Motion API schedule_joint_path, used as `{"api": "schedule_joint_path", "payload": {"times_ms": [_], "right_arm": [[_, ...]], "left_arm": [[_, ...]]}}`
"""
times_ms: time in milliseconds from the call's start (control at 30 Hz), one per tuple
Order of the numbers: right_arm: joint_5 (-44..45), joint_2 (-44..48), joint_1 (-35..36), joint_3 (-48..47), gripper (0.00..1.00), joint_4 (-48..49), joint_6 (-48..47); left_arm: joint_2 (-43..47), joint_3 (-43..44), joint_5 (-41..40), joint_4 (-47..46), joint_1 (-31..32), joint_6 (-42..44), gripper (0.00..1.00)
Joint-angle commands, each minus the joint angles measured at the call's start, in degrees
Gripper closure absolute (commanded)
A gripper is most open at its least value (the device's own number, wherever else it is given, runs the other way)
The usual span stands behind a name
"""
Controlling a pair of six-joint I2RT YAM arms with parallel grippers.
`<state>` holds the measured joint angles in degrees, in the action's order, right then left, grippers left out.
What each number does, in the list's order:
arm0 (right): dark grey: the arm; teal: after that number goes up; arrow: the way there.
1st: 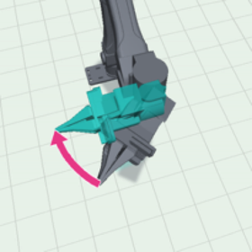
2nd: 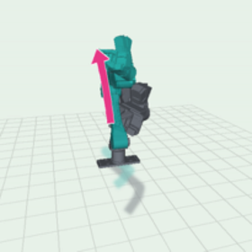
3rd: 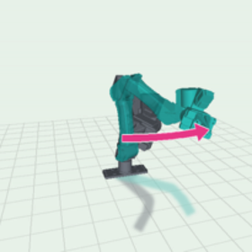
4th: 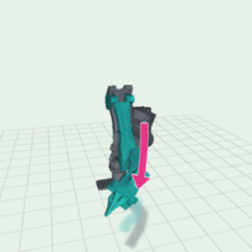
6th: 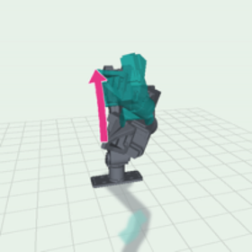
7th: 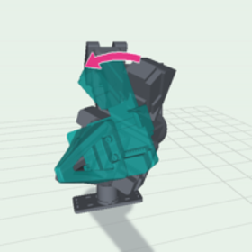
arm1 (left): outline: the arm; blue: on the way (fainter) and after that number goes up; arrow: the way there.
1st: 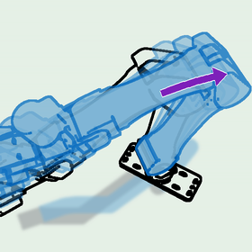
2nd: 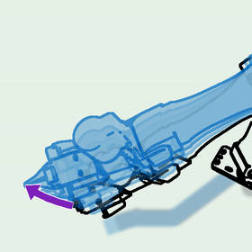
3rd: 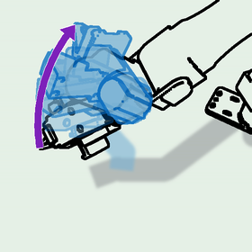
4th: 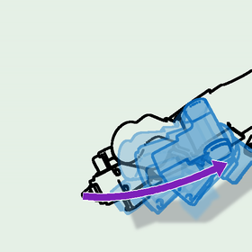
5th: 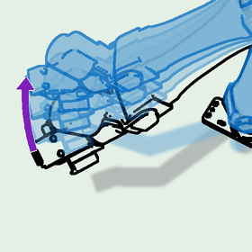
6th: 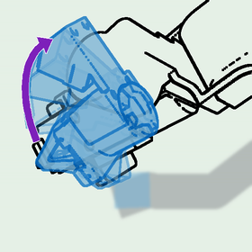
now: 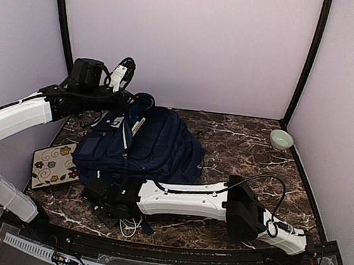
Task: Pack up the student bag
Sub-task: Pick up the charger from the center of the board, then place the charger in the upper front pocket of the bag.
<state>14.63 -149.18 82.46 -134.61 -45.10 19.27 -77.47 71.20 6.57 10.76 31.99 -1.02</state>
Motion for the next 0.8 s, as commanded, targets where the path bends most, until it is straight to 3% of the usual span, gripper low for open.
{"api": "schedule_joint_path", "payload": {"times_ms": [0, 167, 467, 767], "right_arm": [[-5.16, 5.57, -0.06, 4.59, 0.72, 5.83, -1.99], [-13.21, 16.44, 0.69, 13.79, 0.77, 13.01, -7.25], [-24.6, 44.54, -0.68, 31.67, 0.83, 23.89, -10.94], [-21.73, 66.77, -6.54, 43.06, 0.86, 42.62, -8.78]], "left_arm": [[3.64, 1.05, -0.67, -9.1, -0.79, 1.19, 1.0], [3.83, 1.03, -0.84, -9.09, -0.81, 1.37, 1.0], [3.86, 0.92, -0.73, -9.1, -0.79, 1.32, 1.0], [3.81, 1.05, -0.56, -9.09, -0.79, 1.11, 1.0]]}}
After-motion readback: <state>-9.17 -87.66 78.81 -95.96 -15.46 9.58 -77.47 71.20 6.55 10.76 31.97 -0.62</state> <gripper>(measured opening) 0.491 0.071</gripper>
